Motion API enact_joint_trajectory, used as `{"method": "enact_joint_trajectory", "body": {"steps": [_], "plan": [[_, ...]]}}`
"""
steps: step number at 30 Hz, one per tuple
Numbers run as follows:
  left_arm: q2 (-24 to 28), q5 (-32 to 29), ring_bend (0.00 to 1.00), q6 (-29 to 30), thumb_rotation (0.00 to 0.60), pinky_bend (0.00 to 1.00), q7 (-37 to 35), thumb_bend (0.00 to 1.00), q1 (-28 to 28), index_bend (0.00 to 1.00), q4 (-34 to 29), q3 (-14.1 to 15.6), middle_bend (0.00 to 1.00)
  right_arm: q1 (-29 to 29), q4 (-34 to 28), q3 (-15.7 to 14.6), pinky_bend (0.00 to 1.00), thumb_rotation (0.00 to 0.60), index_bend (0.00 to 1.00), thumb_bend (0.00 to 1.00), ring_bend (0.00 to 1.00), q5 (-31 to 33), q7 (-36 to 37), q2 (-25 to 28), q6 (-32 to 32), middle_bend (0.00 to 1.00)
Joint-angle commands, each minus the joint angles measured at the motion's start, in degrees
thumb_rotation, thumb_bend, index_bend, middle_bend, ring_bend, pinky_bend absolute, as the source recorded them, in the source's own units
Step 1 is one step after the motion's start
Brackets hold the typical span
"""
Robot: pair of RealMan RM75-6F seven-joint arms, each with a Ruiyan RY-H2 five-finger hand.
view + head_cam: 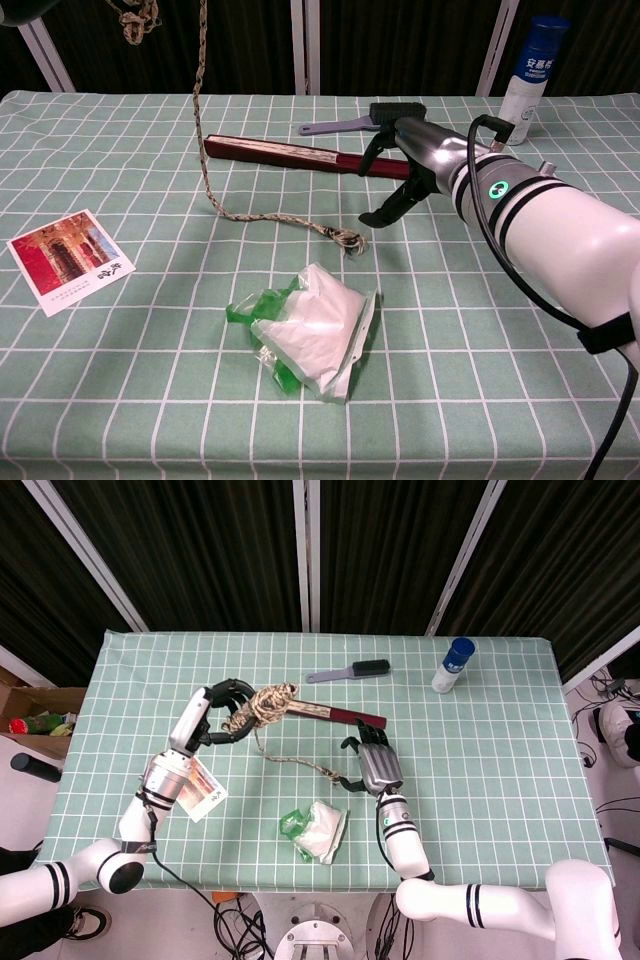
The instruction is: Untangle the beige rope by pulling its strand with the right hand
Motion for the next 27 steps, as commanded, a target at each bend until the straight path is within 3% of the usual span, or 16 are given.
{"method": "enact_joint_trajectory", "body": {"steps": [1,13,27], "plan": [[0.1,0.0,0.65,0.0,0.600,0.68,0.0,0.49,0.0,0.78,-0.1,0.0,0.81,0.4,0.7,0.0,0.00,0.600,0.35,0.18,0.00,0.5,0.0,-0.6,-0.5,0.00],[0.1,0.1,0.65,-0.2,0.600,0.68,-0.3,0.49,0.0,0.78,-0.1,0.1,0.81,2.7,6.2,0.2,0.00,0.600,0.39,0.19,0.00,2.5,-0.5,-4.8,-2.2,0.00],[0.4,0.6,0.65,-0.2,0.600,0.68,-1.9,0.49,0.4,0.78,0.5,0.5,0.81,5.0,11.6,1.1,0.00,0.600,0.44,0.29,0.00,4.3,-1.5,-8.5,-3.9,0.00]]}}
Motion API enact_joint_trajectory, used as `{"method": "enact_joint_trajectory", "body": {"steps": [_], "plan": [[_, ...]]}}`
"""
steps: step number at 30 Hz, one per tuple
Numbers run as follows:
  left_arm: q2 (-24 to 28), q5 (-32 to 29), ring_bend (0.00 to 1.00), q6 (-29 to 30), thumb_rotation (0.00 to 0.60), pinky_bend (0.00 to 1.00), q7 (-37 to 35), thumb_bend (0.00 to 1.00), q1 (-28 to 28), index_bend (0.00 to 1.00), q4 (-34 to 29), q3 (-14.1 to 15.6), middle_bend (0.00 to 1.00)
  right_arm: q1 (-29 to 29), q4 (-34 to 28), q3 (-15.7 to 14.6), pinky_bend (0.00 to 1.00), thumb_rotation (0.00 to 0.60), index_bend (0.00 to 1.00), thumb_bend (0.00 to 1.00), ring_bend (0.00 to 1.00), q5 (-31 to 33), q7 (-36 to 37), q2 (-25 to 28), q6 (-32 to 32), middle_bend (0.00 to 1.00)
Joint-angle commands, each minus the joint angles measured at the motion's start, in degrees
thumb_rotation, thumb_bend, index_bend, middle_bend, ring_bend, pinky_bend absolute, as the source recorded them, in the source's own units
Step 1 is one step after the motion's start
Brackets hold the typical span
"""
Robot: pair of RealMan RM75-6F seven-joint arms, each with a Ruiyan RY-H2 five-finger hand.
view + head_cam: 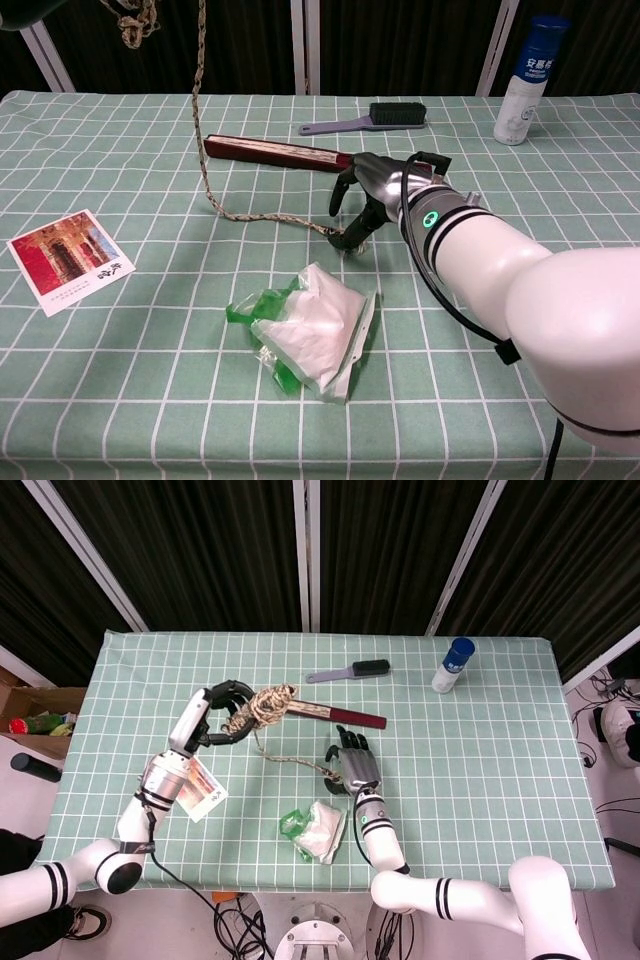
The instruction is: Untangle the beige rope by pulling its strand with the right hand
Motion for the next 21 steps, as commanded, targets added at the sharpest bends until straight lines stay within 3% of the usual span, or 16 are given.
{"method": "enact_joint_trajectory", "body": {"steps": [1,21], "plan": [[0.0,0.1,0.65,0.0,0.600,0.68,-0.4,0.49,0.1,0.78,0.2,0.1,0.81,0.1,0.4,-0.1,0.00,0.600,0.44,0.29,0.00,0.1,0.0,-0.4,-0.1,0.00],[0.0,0.7,0.65,0.0,0.600,0.68,-2.2,0.49,0.4,0.78,1.0,0.7,0.81,0.5,4.2,-0.5,0.00,0.600,0.53,0.31,0.00,-1.1,-1.5,-3.1,0.8,0.00]]}}
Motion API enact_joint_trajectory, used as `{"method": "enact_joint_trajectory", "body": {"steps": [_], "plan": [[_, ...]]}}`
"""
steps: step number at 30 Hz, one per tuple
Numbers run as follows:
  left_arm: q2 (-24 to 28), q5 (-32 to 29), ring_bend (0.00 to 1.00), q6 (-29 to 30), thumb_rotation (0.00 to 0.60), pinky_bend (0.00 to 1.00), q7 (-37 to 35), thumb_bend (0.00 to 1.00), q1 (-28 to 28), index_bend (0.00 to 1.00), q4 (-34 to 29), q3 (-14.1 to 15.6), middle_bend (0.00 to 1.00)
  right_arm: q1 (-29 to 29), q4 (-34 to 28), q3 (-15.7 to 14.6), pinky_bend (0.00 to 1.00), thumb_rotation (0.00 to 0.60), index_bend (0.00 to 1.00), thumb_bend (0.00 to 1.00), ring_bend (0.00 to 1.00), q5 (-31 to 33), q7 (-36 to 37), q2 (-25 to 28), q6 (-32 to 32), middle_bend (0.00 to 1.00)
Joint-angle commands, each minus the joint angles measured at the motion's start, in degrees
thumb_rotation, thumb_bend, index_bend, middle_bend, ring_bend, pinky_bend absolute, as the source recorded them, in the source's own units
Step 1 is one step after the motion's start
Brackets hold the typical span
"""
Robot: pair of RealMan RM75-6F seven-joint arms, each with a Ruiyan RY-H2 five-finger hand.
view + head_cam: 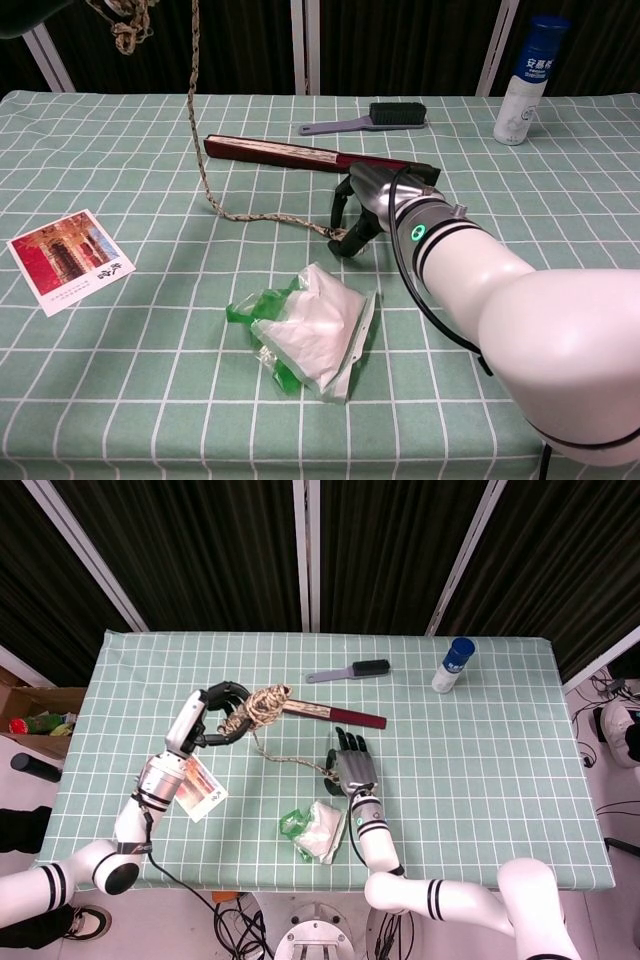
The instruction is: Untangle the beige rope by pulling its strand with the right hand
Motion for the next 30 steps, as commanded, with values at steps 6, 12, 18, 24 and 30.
{"method": "enact_joint_trajectory", "body": {"steps": [6,12,18,24,30], "plan": [[-0.1,0.2,0.65,0.0,0.600,0.68,-0.3,0.49,0.0,0.78,0.2,0.1,0.81,-0.2,0.8,0.0,0.00,0.600,0.54,0.37,0.00,-0.2,-0.7,-0.5,0.2,0.00],[0.0,0.3,0.65,0.0,0.600,0.68,-0.8,0.49,0.0,0.78,0.2,0.1,0.81,-0.3,1.5,0.3,0.00,0.600,0.61,0.44,0.00,-0.4,-1.0,-1.1,0.4,0.00],[0.2,0.4,0.65,0.1,0.600,0.68,-1.1,0.49,0.1,0.78,0.0,0.1,0.81,-0.6,1.8,0.5,0.00,0.600,0.69,0.47,0.00,-1.3,-0.6,-1.3,0.8,0.00],[0.6,0.2,0.65,0.7,0.600,0.68,-1.3,0.49,0.4,0.78,-0.3,-0.2,0.81,-2.3,-2.0,1.2,0.00,0.600,0.75,0.48,0.00,-5.0,1.5,1.3,3.7,0.00],[1.4,-3.8,0.65,-0.4,0.600,0.68,1.3,0.49,-0.1,0.78,-0.5,-2.3,0.81,-7.9,-14.2,-0.9,0.00,0.600,0.82,0.48,0.00,-14.4,11.4,10.9,4.5,0.00]]}}
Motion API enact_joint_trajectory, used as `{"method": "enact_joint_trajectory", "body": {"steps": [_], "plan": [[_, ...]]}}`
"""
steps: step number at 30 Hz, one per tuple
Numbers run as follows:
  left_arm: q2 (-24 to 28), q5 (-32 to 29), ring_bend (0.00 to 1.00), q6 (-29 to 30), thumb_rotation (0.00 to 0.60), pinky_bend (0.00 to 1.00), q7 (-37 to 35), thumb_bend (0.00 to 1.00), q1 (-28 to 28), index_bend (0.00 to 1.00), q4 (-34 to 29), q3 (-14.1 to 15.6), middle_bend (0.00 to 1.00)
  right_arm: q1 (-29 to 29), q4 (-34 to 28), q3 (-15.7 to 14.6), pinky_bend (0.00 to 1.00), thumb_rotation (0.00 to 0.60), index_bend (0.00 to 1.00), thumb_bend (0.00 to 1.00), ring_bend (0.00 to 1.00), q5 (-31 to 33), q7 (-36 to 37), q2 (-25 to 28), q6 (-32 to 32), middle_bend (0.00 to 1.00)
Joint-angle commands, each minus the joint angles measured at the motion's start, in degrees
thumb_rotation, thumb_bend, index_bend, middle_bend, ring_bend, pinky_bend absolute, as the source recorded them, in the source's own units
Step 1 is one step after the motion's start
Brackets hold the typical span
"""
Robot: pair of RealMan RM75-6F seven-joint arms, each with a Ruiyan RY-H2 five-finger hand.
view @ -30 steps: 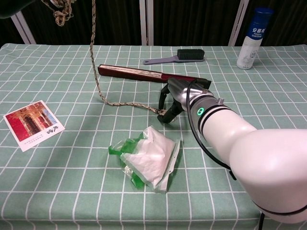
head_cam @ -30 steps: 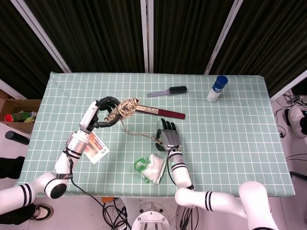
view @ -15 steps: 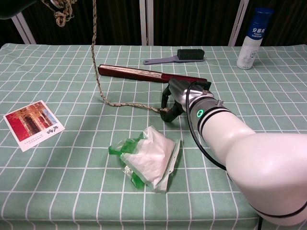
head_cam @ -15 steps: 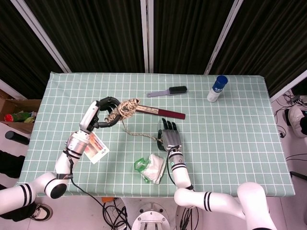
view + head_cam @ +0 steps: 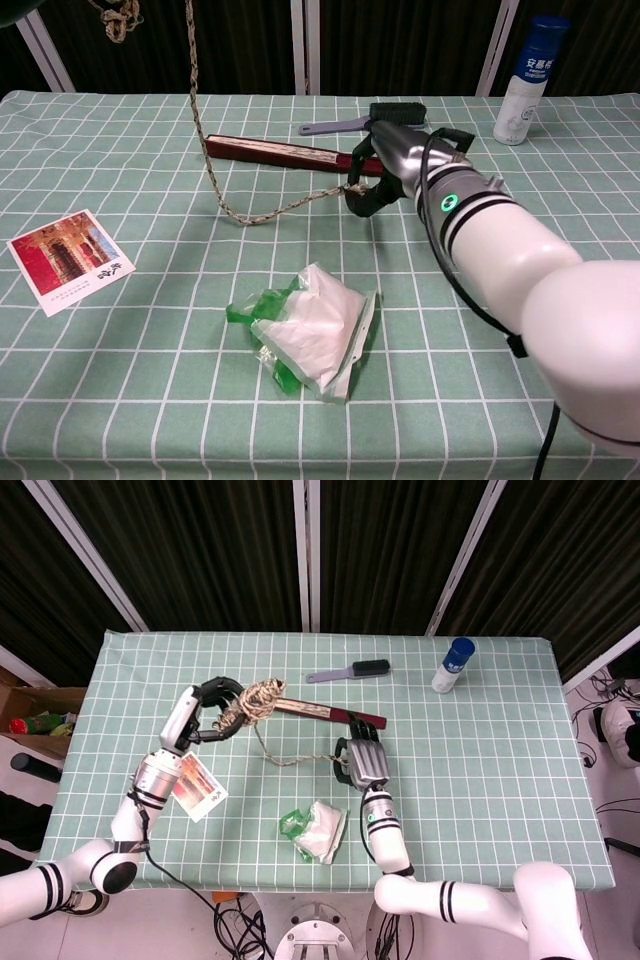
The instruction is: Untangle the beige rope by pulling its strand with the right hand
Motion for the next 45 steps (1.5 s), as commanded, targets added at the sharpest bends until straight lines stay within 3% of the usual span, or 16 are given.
{"method": "enact_joint_trajectory", "body": {"steps": [1,4,9,15,19,23,26,33,39,45], "plan": [[0.9,-3.3,0.65,-1.1,0.600,0.68,2.3,0.49,-0.5,0.78,-0.5,-1.8,0.81,-4.9,-9.0,-2.6,0.00,0.600,0.83,0.48,0.00,-9.1,8.4,8.2,0.9,0.01],[1.8,-6.8,0.65,-1.6,0.600,0.68,6.6,0.49,-0.7,0.78,-1.7,-2.8,0.81,-7.7,-13.2,-5.2,0.00,0.600,0.86,0.48,0.00,-16.8,12.7,13.0,3.3,0.01],[1.6,-12.9,0.65,-2.5,0.600,0.68,15.0,0.49,-1.3,0.78,-3.7,-3.1,0.81,-10.7,-21.2,-6.3,0.00,0.600,0.90,0.48,0.00,-26.8,18.1,19.9,6.8,0.04],[-0.2,-16.7,0.65,-1.7,0.600,0.68,22.1,0.49,-2.2,0.78,-4.6,-3.5,0.81,-11.8,-27.8,-6.4,0.00,0.600,0.92,0.49,0.00,-38.9,15.8,24.4,12.4,0.05],[-0.7,-18.1,0.65,-1.0,0.600,0.68,28.9,0.49,-3.6,0.78,-6.0,-3.6,0.81,-11.1,-32.2,-4.3,0.00,0.600,0.94,0.49,0.00,-41.4,12.4,26.1,13.0,0.05],[-1.3,-17.5,0.66,-0.2,0.600,0.68,35.6,0.49,-4.7,0.78,-8.3,-2.5,0.81,-9.1,-37.4,-0.1,0.00,0.600,0.95,0.48,0.00,-37.9,8.9,27.6,10.9,0.05],[-2.1,-16.1,0.66,-0.8,0.600,0.68,38.9,0.49,-5.5,0.78,-10.1,-1.0,0.81,-6.3,-40.3,4.7,0.00,0.600,0.95,0.48,0.00,-31.7,4.7,28.1,8.5,0.07],[-2.2,-10.6,0.66,-4.4,0.600,0.68,38.1,0.49,-6.2,0.78,-14.5,1.9,0.82,2.0,-42.1,13.4,0.00,0.600,0.96,0.49,0.00,-17.5,-4.2,27.5,5.8,0.07],[-1.8,-6.8,0.66,-5.9,0.600,0.68,37.3,0.49,-6.4,0.78,-16.5,3.3,0.82,8.9,-41.1,17.7,0.00,0.600,0.96,0.48,0.00,-7.4,-9.5,26.2,6.3,0.06],[-1.5,-4.2,0.66,-5.9,0.600,0.68,36.3,0.49,-6.1,0.78,-17.8,4.1,0.82,14.3,-38.0,19.2,0.00,0.600,0.96,0.48,0.00,-0.5,-10.9,24.8,7.1,0.06]]}}
